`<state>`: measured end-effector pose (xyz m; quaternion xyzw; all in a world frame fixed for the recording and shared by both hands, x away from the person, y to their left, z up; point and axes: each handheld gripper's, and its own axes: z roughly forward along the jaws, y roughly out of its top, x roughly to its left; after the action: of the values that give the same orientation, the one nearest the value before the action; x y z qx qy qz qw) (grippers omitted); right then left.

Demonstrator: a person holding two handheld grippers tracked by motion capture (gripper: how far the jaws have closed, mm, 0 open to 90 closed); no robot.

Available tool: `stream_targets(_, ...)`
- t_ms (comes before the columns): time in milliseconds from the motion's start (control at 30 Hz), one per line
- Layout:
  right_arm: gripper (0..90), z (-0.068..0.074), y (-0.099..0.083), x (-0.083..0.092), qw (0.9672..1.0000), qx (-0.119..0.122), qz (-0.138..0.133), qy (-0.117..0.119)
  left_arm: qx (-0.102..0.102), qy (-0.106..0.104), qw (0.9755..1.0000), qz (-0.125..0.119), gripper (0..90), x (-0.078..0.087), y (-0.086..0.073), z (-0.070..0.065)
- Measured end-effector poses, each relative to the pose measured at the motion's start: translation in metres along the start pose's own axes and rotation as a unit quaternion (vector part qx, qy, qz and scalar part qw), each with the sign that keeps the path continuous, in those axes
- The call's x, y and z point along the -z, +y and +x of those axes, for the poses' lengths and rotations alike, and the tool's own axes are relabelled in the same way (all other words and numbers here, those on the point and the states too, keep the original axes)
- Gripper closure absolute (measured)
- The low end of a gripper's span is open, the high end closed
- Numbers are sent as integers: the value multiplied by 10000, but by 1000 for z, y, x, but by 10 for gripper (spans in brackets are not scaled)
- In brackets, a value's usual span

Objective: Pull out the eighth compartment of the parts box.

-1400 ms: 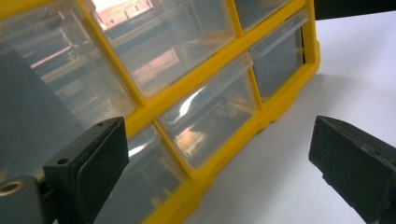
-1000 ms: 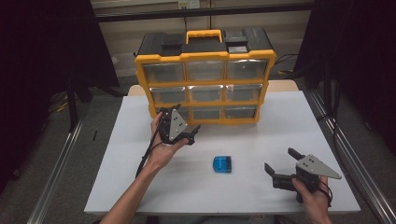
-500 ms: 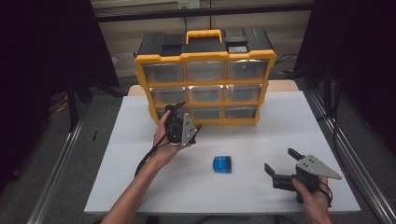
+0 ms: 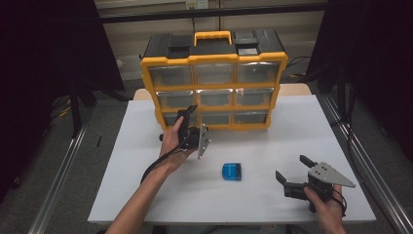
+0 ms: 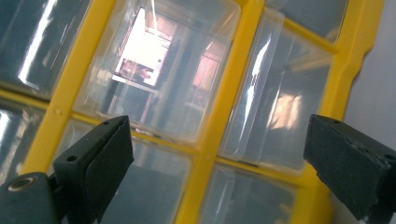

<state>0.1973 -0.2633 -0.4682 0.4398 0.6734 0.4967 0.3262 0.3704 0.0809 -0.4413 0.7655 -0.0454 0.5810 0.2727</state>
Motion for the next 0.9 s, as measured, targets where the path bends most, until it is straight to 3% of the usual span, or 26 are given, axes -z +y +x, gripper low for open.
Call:
stream_targets(33,20,0,0,0,10000,2,-1,-6,-99,46,9999,23,85,-1,0,-2)
stream_targets(67,20,0,0,0,10000,-2,6,6,-381,141,9991,130,90,-2,1,-4)
stream_targets(167,20,0,0,1,10000,-4,5,6,-300,214,9993,9,105,-6,0,-10)
stream_targets(200,20,0,0,1,10000,-3,12,10,-671,160,9972,277,120,-4,1,-8)
stream_targets(233,20,0,0,1,10000,-5,27,2,-563,220,9977,316,144,-5,-1,-12)
stream_targets(300,20,0,0,1,10000,5,20,9,-597,256,9975,262,151,-9,-1,-15)
stream_targets(333,20,0,0,1,10000,5,20,9,-752,306,9961,340,151,-9,-1,-14)
stream_targets(367,20,0,0,1,10000,3,17,16,-544,342,9976,251,162,-13,-3,-19)
stream_targets(400,20,0,0,1,10000,6,15,24,-810,329,9955,374,181,-12,-2,-18)
stream_targets(433,20,0,0,1,10000,17,13,31,-648,378,9967,312,220,-14,-3,-22)
stream_targets(500,20,0,0,1,10000,10,19,28,-798,281,9955,438,268,-14,-3,-21)
stream_targets(567,20,0,-1,1,10000,7,21,28,-814,268,9957,342,296,-18,-5,-23)
stream_targets(600,20,0,-1,1,10000,4,32,41,-924,301,9937,549,324,-18,-4,-24)
stream_targets(633,20,0,-1,1,10000,-7,42,43,-924,301,9937,549,335,-18,-4,-24)
stream_targets(667,20,0,-1,1,10000,-7,42,43,-1113,268,9921,506,335,-20,-4,-23)
stream_targets(700,20,0,-1,1,10000,-1,43,46,-964,222,9937,533,349,-20,-4,-25)
stream_targets(733,20,0,-1,1,10000,1,42,42,-975,291,9935,516,353,-20,-5,-26)
stream_targets(800,20,0,-1,1,10000,2,46,48,-1125,207,9923,484,388,-22,-5,-28)
stream_targets(867,20,0,-1,1,10000,9,44,66,-1102,230,9929,389,454,-23,-4,-31)
stream_targets(900,20,0,-1,1,10000,3,56,51,-1263,212,9909,422,463,-23,-2,-29)
